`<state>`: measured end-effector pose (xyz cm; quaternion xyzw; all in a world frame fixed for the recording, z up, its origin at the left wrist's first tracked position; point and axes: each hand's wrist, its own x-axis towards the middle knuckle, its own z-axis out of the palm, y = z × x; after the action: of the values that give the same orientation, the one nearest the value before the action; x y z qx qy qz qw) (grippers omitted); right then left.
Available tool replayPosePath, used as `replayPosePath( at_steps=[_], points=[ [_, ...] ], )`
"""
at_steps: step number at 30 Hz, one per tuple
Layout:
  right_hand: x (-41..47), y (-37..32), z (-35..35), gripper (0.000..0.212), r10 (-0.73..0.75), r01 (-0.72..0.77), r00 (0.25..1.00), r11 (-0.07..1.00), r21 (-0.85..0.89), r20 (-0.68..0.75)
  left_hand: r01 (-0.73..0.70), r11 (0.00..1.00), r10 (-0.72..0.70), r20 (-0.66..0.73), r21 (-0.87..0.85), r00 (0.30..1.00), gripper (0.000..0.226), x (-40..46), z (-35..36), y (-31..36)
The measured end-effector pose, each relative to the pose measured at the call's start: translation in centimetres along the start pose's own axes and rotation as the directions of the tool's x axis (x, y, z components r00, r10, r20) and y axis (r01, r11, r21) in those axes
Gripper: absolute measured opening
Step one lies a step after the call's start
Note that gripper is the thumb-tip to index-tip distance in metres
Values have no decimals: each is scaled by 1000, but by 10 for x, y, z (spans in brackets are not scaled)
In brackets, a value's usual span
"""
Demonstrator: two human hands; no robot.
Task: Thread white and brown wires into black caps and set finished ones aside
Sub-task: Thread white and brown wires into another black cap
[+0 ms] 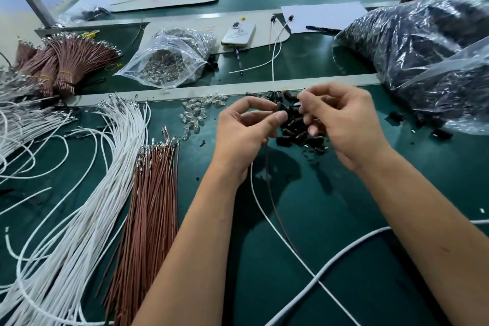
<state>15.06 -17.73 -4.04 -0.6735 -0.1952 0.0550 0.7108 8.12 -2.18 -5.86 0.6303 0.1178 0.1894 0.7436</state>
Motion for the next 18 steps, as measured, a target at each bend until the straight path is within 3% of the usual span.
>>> replayPosePath(
  at_steps=[3, 11, 18],
  points=[
    [-7, 8, -12, 9, 11, -14, 999, 997, 75, 37, -62, 997, 58, 79, 51, 995, 17, 0, 3, -3],
    [-9, 12, -13, 5, -83, 81, 994, 996, 26, 66, -119, 985, 102, 130, 128, 986, 17, -1, 0, -7],
    [-7, 18, -20, 6, -153, 176, 977, 972, -155, 146, -133, 980, 114, 134, 149, 985, 17, 0, 0, -9]
  ],
)
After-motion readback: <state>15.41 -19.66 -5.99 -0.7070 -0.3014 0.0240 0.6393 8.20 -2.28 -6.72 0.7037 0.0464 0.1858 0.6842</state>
